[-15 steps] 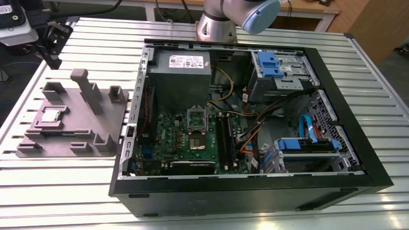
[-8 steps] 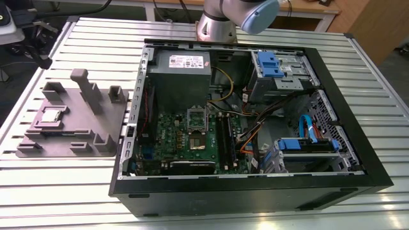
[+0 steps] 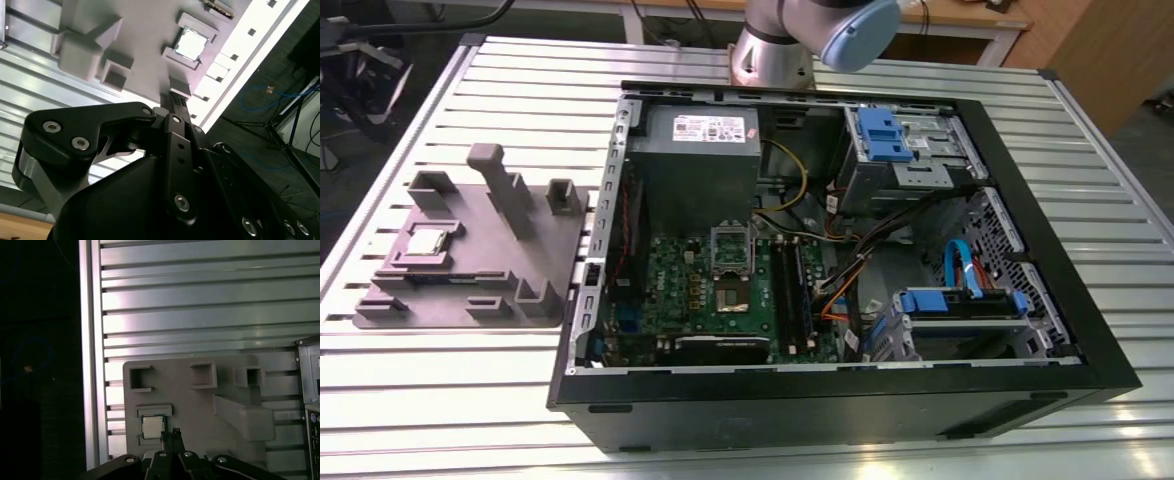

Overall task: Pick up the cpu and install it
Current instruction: 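Reach for the cpu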

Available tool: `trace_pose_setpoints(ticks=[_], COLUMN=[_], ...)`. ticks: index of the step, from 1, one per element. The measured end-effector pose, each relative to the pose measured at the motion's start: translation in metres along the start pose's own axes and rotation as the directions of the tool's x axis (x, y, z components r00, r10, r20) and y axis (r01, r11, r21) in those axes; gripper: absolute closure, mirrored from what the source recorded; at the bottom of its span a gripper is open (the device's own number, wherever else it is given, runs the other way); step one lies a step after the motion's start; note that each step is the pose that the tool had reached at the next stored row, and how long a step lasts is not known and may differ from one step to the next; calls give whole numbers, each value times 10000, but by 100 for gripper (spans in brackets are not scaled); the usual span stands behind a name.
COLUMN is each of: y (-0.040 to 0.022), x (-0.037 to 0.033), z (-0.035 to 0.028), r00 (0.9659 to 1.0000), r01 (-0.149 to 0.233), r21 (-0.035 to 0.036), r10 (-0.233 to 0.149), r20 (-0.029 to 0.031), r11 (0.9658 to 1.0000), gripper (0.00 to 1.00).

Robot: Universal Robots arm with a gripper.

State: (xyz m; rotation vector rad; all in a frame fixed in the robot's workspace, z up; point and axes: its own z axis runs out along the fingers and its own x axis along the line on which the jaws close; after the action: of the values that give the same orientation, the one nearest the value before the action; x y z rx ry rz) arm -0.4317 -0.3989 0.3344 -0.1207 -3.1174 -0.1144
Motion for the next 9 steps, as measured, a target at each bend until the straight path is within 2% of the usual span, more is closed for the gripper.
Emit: trace_pose_setpoints(ticks=[5,9], y=[-17,-18], x=[186,197], z=[6,6], r00=[10000,10000], r01=[-1,0], r21=[0,1], r10=[1,0], r20=[-1,-2], r11=[10000,10000], gripper=[90,90])
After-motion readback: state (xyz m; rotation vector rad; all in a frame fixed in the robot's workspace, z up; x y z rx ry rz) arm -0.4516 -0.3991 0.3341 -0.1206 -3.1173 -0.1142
